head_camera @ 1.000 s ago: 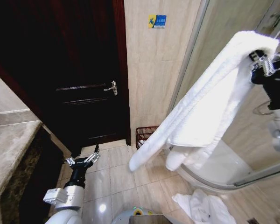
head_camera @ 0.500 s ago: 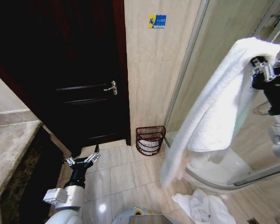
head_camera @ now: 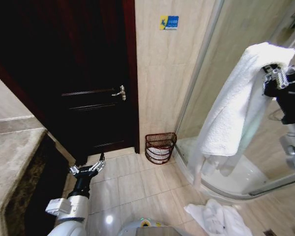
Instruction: Discard the used towel into the hamper.
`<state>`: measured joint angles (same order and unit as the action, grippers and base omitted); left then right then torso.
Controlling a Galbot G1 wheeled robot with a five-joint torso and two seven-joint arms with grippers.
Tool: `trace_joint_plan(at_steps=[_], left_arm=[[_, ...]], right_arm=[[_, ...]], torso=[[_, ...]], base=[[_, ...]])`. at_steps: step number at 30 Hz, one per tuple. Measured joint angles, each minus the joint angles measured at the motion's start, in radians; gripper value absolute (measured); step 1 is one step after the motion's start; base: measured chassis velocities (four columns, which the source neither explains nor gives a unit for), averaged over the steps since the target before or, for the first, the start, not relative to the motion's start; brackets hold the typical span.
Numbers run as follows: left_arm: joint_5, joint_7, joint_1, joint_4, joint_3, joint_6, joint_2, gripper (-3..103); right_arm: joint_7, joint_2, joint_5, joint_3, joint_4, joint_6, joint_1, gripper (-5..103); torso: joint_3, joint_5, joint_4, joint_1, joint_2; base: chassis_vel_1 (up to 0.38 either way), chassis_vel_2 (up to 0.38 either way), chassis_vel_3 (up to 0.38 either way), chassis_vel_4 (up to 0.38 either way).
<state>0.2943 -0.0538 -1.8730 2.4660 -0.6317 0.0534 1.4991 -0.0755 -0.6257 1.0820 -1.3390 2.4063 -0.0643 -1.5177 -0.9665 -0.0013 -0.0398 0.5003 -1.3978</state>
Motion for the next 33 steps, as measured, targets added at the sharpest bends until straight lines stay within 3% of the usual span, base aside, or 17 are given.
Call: trace_joint_plan(at_steps=[9,24,33], left_arm=[[0.0,0.0,0.0,0.0,0.0,0.0,0.001,100],[0.0,0.0,0.0,0.0,0.0,0.0,0.001,100],[0.0,0.0,0.0,0.0,0.0,0.0,0.001,100]], right_arm=[[0.02,-0.01,-0.014,0.014,0.002,-0.003,-0.007,5],[0.046,-0.016,-0.03,0.057,0.027,-0.014,-0.012,5],[0.035,-0.039,-0.054,0.075,0.026,0.006,-0.016,5]], torso=[[-0.007,0.0021,-0.0003,0.006,-0.015],[-0.062,0.001,-0.0003,0.054,-0.117],[-0.068,0.0015,-0.0001,0.06,-0.128]], base=[[0.043,0.03,-0.021,-0.035],[-0.014,-0.022,0.008,0.01],[0.0,0.0,0.0,0.0]])
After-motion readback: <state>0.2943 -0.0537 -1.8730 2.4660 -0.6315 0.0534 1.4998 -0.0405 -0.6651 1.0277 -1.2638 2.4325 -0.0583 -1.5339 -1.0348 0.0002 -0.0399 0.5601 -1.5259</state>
